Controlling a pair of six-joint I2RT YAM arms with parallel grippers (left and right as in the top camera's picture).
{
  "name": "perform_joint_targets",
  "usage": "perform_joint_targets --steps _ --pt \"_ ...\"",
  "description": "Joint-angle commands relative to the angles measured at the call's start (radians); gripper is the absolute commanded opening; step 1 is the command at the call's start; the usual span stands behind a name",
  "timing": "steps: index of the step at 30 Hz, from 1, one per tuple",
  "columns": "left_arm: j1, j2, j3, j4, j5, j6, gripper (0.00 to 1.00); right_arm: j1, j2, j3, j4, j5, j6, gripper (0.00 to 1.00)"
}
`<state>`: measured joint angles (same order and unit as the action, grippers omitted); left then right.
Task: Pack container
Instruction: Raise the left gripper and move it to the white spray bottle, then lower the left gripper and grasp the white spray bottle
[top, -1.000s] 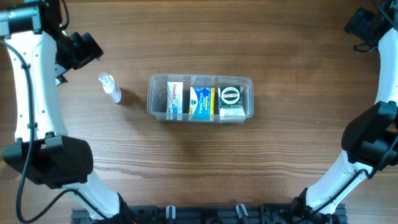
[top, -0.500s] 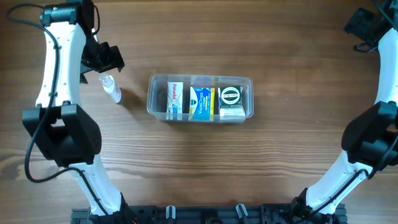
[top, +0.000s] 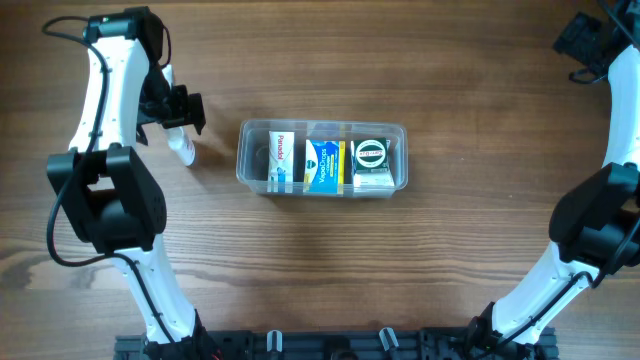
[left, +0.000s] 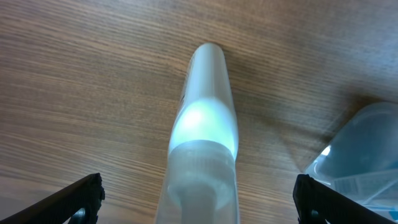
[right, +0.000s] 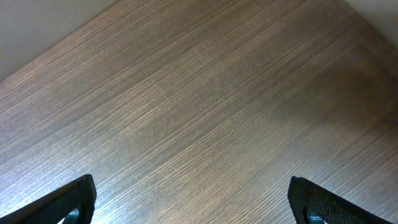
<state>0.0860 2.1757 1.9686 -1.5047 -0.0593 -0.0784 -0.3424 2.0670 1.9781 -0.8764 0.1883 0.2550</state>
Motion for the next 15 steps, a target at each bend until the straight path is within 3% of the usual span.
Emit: perform_joint_targets --steps 1,15 --pt "0.001 0.016 -0.037 0.025 0.017 0.023 0.99 0.003 0.004 0.010 0.002 0.014 -0.016 1.00" --pt "0.001 0.016 -0.041 0.073 0.018 0.023 0.92 0.003 0.004 0.010 0.002 0.014 -0.016 1.00"
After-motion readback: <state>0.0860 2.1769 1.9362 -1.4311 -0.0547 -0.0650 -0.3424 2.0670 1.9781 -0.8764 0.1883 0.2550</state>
